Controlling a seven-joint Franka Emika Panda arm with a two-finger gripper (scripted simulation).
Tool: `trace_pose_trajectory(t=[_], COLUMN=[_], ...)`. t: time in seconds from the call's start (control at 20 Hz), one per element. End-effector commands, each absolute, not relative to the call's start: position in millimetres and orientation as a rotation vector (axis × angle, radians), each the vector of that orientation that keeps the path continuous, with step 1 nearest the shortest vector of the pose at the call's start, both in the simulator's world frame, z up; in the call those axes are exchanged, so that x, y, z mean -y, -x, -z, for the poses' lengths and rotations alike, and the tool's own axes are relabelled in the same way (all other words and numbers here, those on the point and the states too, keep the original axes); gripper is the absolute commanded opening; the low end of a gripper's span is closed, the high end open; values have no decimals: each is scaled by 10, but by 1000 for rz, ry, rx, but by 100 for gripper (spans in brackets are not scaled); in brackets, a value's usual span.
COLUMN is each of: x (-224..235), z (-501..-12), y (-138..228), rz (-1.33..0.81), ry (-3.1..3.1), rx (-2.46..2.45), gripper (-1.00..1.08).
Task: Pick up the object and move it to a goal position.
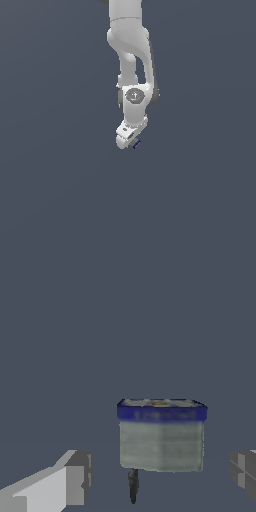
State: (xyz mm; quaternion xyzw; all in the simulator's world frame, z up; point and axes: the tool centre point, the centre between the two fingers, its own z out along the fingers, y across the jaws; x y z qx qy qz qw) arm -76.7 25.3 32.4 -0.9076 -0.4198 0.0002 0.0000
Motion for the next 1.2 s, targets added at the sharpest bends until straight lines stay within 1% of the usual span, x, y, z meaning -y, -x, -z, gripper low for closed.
trace_pose_trajectory(t=[0.0,0.3,0.35,0.9,1.15], x=[-252,-252,-252,-247,-224], z=[-219,-125,-125,-132,-157], y=[769,765,765,761,689], rz=[-1,0,0,0,0], ry=[2851,2850,2850,2851,2851], rx=[1320,1322,1322,1321,1321], gripper=[100,100,-100,-100,-100])
